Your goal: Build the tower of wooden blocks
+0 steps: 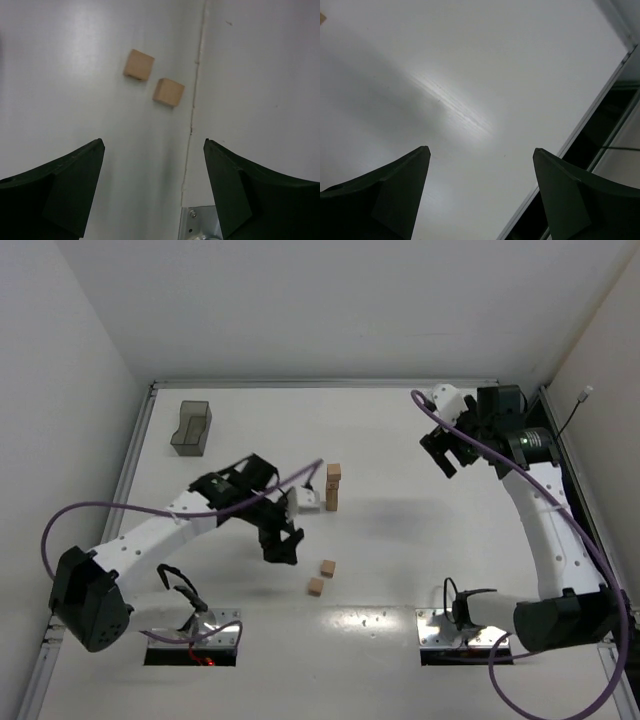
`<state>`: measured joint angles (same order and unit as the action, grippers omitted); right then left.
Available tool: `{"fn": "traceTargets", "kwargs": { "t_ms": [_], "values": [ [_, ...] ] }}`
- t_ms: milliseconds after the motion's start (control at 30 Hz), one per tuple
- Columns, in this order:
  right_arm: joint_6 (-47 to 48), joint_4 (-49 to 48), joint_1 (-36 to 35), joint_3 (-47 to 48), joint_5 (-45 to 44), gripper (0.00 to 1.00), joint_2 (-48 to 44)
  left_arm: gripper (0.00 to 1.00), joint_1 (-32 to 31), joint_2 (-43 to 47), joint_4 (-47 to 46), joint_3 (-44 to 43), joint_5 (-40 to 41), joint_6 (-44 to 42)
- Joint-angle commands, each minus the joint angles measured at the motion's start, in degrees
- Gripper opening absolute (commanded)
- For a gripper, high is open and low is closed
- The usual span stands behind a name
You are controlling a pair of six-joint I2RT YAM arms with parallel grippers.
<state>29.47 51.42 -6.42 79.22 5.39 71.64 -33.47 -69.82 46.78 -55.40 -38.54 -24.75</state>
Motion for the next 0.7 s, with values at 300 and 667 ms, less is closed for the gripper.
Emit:
{"fn": "traceTargets", "kwargs": {
  "t_ms": [300, 667],
  "values": [
    [-5.3, -0.9, 14.8, -11.3, 11.9, 0.81, -5.5, 0.65, -22.7, -11.9, -15.8, 4.3, 13.5, -9.1],
    [-5.3, 0.2, 18.8, -9.7, 18.7, 0.81, -3.2, 0.53, -24.0, -19.9, -21.7, -0.2, 14.9, -11.1]
  ]
}}
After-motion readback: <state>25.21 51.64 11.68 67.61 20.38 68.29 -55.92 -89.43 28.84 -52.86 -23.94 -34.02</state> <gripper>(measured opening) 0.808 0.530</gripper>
